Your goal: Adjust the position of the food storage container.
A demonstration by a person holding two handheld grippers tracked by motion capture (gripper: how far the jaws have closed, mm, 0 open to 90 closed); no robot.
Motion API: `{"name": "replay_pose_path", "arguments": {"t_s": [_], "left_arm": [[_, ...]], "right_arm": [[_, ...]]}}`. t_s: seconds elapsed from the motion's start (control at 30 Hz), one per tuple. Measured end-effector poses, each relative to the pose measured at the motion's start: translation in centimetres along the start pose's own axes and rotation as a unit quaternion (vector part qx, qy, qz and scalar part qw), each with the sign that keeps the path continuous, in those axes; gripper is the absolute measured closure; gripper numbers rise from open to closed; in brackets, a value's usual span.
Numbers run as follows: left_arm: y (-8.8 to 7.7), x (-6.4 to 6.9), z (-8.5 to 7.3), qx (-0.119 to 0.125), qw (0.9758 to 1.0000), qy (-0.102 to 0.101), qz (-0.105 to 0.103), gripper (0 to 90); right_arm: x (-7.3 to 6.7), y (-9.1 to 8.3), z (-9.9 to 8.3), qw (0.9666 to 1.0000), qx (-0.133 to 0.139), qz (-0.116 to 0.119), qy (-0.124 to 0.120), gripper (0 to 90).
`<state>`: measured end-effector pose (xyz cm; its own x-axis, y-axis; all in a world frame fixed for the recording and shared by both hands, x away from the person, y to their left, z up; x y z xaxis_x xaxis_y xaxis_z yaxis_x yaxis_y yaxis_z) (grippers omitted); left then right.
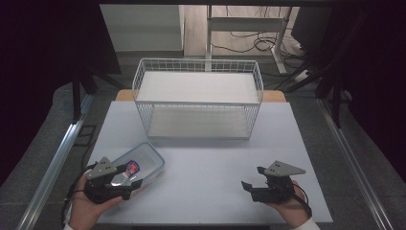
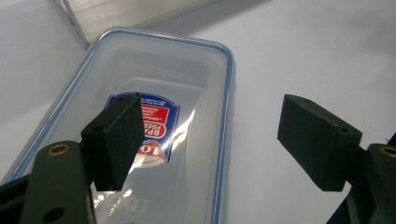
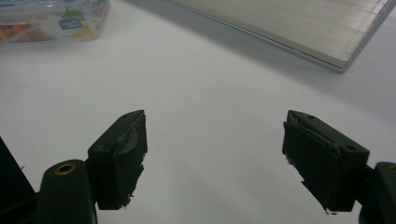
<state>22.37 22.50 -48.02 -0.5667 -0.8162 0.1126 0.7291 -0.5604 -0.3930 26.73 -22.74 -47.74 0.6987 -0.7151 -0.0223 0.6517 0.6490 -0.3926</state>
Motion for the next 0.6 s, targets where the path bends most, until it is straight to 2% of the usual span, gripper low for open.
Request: {"name": "replay_pose_path", "arguments": {"t_s": [0.07, 0.13, 0.27, 0.33, 0.37, 0.4, 0.47, 0.53, 0.6], "left_arm": [[-0.4, -0.5, 0.3, -0.003, 1.0, -0.005, 0.002, 22.7], [-0.8, -1.5, 1.0, -0.006, 0.9998, -0.02, 0.005, 22.7], [-2.3, -3.8, 3.4, 0.016, 0.9987, -0.037, 0.033, 23.0], [-2.7, -4.4, 4.5, 0.022, 0.9984, -0.036, 0.037, 23.1], [-2.7, -4.9, 5.6, 0.022, 0.9987, -0.032, 0.035, 23.5], [-2.7, -4.9, 5.6, 0.022, 0.9987, -0.032, 0.035, 23.6], [-1.9, -5.2, 6.7, 0.012, 0.9991, -0.029, 0.029, 24.0], [-1.4, -5.3, 6.9, 0.01, 0.9993, -0.03, 0.023, 24.0], [0.3, -5.6, 7.1, -0.005, 0.9995, -0.026, 0.019, 24.3]], "right_arm": [[-0.2, 0.1, 0.0, 1.0, 0.001, 0.004, -0.003, 22.4], [-0.3, 0.0, 0.1, 1.0, 0.001, 0.007, -0.002, 22.5], [-0.4, 0.2, 0.2, 0.9999, 0.001, 0.012, -0.002, 23.0], [-0.3, 0.2, 0.2, 0.9999, 0.0, 0.013, -0.003, 23.3], [-0.3, 0.2, 0.1, 0.9998, -0.003, 0.017, -0.004, 23.7], [-0.3, 0.2, 0.1, 0.9998, -0.003, 0.017, -0.004, 23.7], [-0.3, 0.2, 0.1, 0.9998, -0.006, 0.017, -0.006, 23.8], [-0.2, 0.1, 0.1, 0.9998, -0.005, 0.017, -0.006, 23.8], [-0.1, 0.0, 0.2, 0.9999, -0.003, 0.015, -0.004, 23.8]]}}
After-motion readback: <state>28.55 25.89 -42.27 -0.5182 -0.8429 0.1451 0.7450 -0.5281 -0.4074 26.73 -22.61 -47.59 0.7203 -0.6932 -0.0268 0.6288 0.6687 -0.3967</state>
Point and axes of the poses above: each handheld gripper's, and its own axes: y roughly forward along the jaws, z roughly out of its top, x roughly to its right, the point moved 3 cm from there along y, roughly forward along the jaws, and after that the axes turned 15 degrees about x, right-handed, at the moved point
